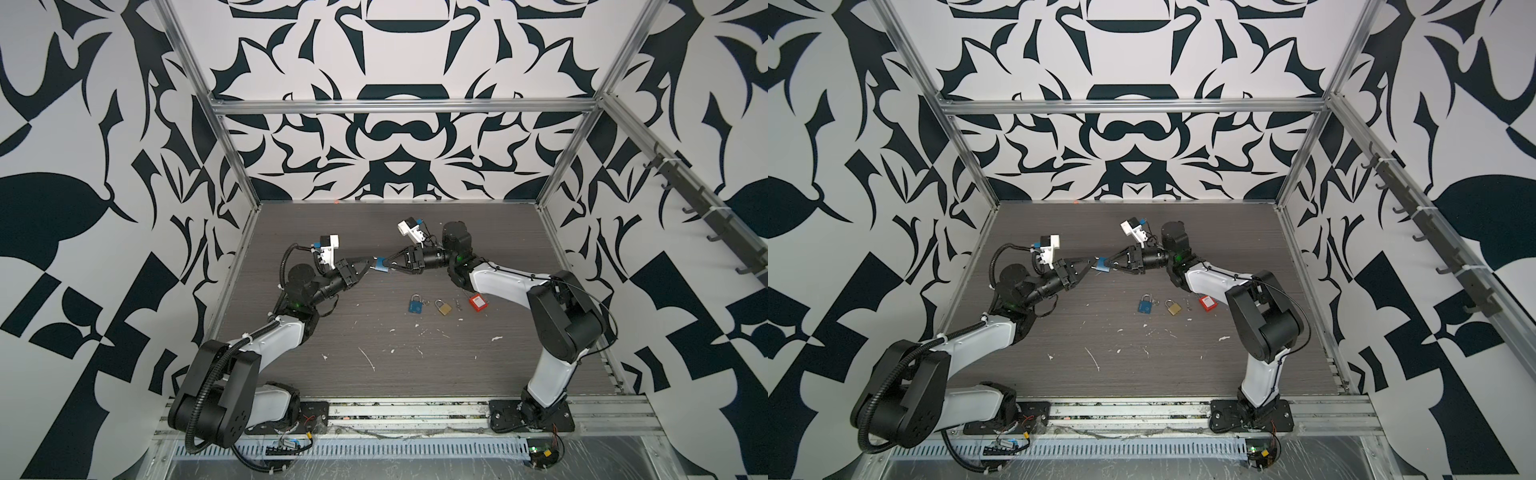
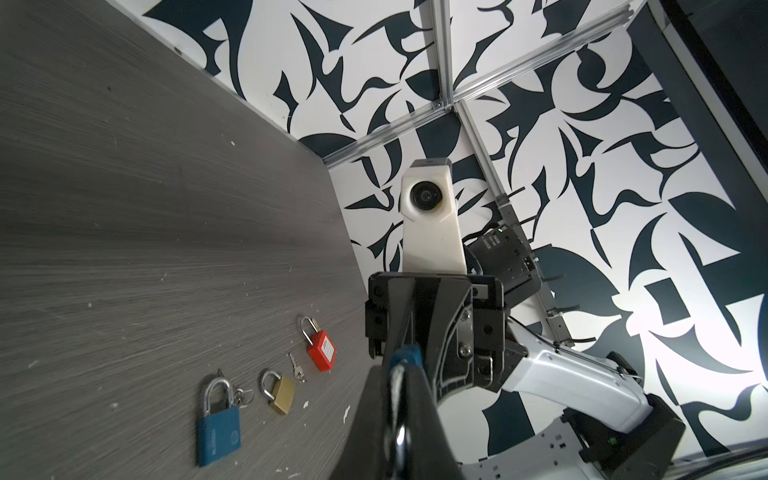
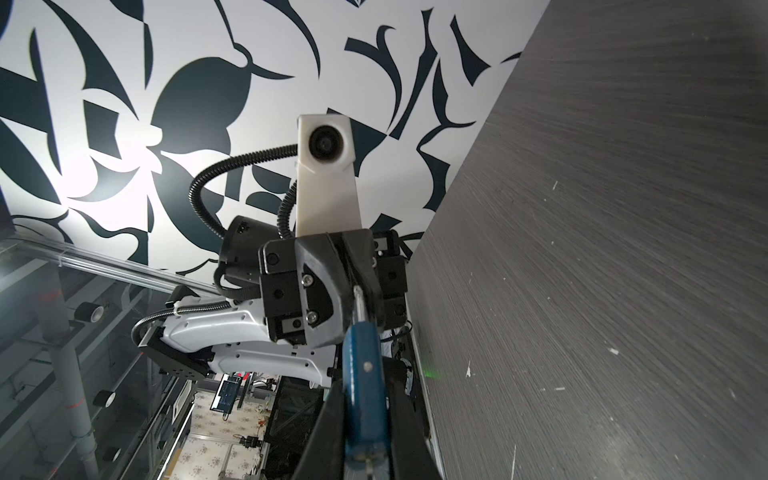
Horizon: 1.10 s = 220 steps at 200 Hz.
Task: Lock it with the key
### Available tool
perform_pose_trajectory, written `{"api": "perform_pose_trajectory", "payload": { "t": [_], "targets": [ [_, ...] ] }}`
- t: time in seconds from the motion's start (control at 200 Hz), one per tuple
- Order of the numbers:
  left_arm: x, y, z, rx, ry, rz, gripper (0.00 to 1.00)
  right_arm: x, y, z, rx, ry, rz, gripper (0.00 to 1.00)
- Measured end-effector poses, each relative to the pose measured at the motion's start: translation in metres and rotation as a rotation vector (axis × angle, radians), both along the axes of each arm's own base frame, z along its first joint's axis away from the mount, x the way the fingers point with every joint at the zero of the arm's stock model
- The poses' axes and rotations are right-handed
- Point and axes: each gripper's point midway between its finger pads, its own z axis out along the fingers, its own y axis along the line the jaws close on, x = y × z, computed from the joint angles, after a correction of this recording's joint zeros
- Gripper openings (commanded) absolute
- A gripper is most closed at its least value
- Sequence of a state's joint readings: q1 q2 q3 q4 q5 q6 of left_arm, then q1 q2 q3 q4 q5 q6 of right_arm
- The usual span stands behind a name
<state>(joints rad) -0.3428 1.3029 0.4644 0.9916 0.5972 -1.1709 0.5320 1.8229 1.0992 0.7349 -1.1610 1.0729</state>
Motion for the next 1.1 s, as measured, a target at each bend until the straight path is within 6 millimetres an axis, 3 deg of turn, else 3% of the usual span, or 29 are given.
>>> {"api": "perform_pose_trajectory", "payload": {
  "t": [0.34, 0.47, 0.605, 0.67, 0.79, 1.1],
  "targets": [
    [0.011, 0.001, -0.005, -0.017, 0.008, 0.047, 0.00, 0.010, 0.003, -0.005, 0.008, 0.029, -0.010, 0.00],
    [0.011, 0.001, -0.005, -0.021, 0.015, 0.046, 0.13, 0.010, 0.002, -0.005, 0.008, 0.036, -0.011, 0.00],
    [0.010, -0.002, -0.006, -0.016, 0.019, 0.043, 0.16, 0.010, 0.004, -0.005, 0.012, 0.055, 0.000, 0.00],
    [0.012, -0.001, -0.008, -0.012, 0.023, 0.054, 0.15, 0.012, 0.005, -0.007, 0.014, 0.062, 0.003, 0.00],
    [0.013, 0.000, -0.013, -0.008, 0.054, 0.061, 0.00, 0.014, 0.006, -0.014, 0.014, 0.066, 0.007, 0.00],
    [0.013, 0.001, -0.013, -0.028, 0.060, 0.062, 0.00, 0.014, 0.006, -0.014, 0.016, 0.057, 0.012, 0.00]
  ]
}}
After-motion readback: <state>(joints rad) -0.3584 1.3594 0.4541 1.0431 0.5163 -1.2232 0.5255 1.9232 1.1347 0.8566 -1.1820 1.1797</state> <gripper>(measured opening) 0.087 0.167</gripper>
